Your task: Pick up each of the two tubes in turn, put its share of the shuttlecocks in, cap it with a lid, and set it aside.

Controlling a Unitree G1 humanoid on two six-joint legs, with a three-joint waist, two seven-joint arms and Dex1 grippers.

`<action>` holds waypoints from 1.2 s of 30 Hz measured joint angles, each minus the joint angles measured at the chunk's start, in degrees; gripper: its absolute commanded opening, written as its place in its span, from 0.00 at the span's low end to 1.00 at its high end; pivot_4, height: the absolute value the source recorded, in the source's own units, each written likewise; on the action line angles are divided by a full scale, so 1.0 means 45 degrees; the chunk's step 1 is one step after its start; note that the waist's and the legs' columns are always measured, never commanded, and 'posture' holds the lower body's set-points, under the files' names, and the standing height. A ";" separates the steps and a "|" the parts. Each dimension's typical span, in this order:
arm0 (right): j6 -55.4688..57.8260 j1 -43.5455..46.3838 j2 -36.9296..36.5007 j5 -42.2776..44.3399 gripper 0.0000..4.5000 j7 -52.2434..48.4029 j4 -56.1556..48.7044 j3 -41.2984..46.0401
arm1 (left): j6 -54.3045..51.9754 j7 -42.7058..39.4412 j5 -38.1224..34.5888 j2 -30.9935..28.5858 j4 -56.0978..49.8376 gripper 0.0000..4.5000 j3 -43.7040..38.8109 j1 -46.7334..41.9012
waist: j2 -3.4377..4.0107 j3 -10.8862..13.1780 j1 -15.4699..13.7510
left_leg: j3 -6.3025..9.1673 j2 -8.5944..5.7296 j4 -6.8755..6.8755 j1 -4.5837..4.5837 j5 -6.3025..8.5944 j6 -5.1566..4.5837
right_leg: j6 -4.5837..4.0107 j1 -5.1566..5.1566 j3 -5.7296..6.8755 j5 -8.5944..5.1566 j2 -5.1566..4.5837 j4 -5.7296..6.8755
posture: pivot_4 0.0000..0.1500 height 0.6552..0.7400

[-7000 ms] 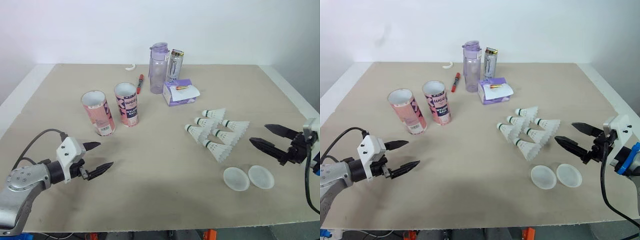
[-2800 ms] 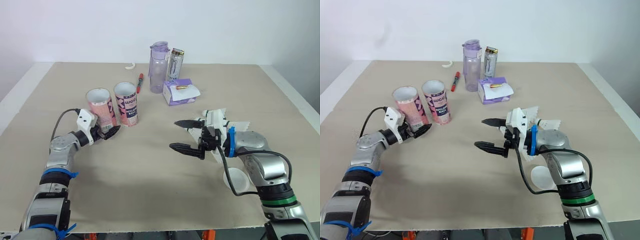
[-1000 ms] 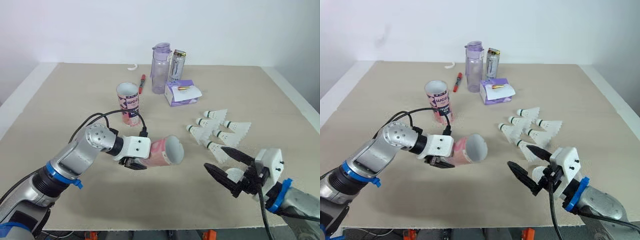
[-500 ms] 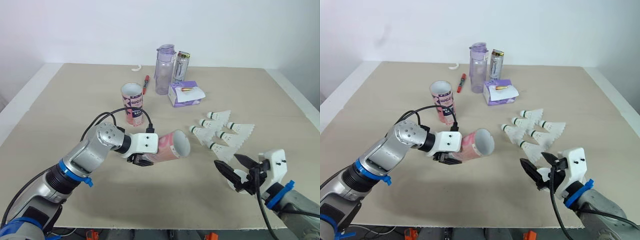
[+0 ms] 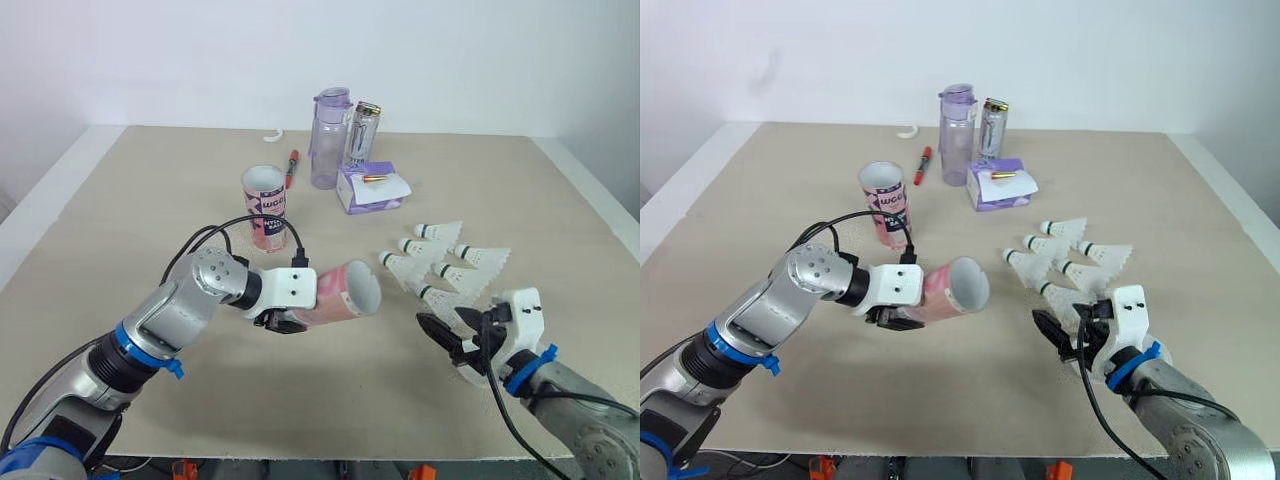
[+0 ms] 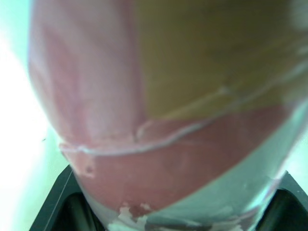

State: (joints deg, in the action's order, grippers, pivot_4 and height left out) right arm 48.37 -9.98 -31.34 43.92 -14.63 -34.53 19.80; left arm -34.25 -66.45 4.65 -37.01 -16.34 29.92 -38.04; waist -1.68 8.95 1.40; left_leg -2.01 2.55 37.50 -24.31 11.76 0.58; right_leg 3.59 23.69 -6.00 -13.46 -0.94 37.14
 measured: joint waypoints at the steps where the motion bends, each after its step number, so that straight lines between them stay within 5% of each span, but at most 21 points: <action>1: 0.0074 0.0087 0.0011 -0.0054 1.00 0.0092 0.0001 -0.0068 | 0.0000 0.0012 -0.0001 -0.0010 -0.0013 0.63 0.0000 0.0012 | 0.0000 0.0000 -0.0001 | 0.0003 0.0001 0.0000 0.0000 0.0000 0.0000 | 0.0000 0.0000 0.0002 0.0000 0.0002 0.0000 | 1.00 1.00; 5: 0.0384 0.0410 0.0147 -0.0144 1.00 0.0473 0.0005 -0.0338 | -0.0003 0.0013 -0.0015 -0.0019 -0.0033 0.63 0.0000 0.0015 | 0.0000 0.0000 -0.0002 | 0.0006 0.0002 -0.0004 -0.0002 0.0000 0.0000 | -0.0001 0.0000 0.0003 -0.0002 0.0005 0.0000 | 1.00 1.00; 7: 0.0472 0.0467 0.0215 -0.0300 0.91 0.0629 0.0052 -0.0372 | -0.0002 0.0019 -0.0016 -0.0019 -0.0035 0.62 0.0000 0.0017 | 0.0000 0.0000 -0.0002 | 0.0004 0.0000 -0.0004 -0.0002 0.0000 0.0000 | 0.0000 0.0000 0.0000 -0.0002 0.0004 -0.0001 | 1.00 1.00; 16: 0.0616 0.1061 0.0409 -0.0772 0.01 0.0995 0.0396 -0.0386 | -0.0146 0.0113 -0.0026 -0.0013 -0.0121 0.62 0.0000 0.0058 | 0.0001 0.0000 -0.0001 | 0.0007 0.0000 -0.0004 -0.0002 0.0000 0.0000 | 0.0000 0.0000 0.0002 -0.0003 0.0005 0.0000 | 1.00 1.00; 36: 0.1393 0.1052 -0.0733 -0.0344 0.01 0.0116 -0.0947 -0.0171 | 0.0401 0.0181 -0.0092 0.0052 0.0433 0.62 -0.0012 -0.0027 | 0.0004 -0.0001 -0.0002 | 0.0020 -0.0004 0.0002 0.0003 -0.0002 -0.0003 | -0.0002 -0.0013 0.0000 0.0004 0.0005 0.0000 | 1.00 1.00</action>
State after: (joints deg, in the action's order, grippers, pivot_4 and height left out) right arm 54.64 -5.25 -34.64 42.37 -14.11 -38.79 19.03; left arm -32.44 -65.64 4.23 -36.78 -14.39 29.86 -38.16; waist -1.67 8.94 1.39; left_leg -1.91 2.53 37.51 -24.30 11.75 0.57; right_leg 3.58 23.63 -6.00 -13.44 -0.92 37.15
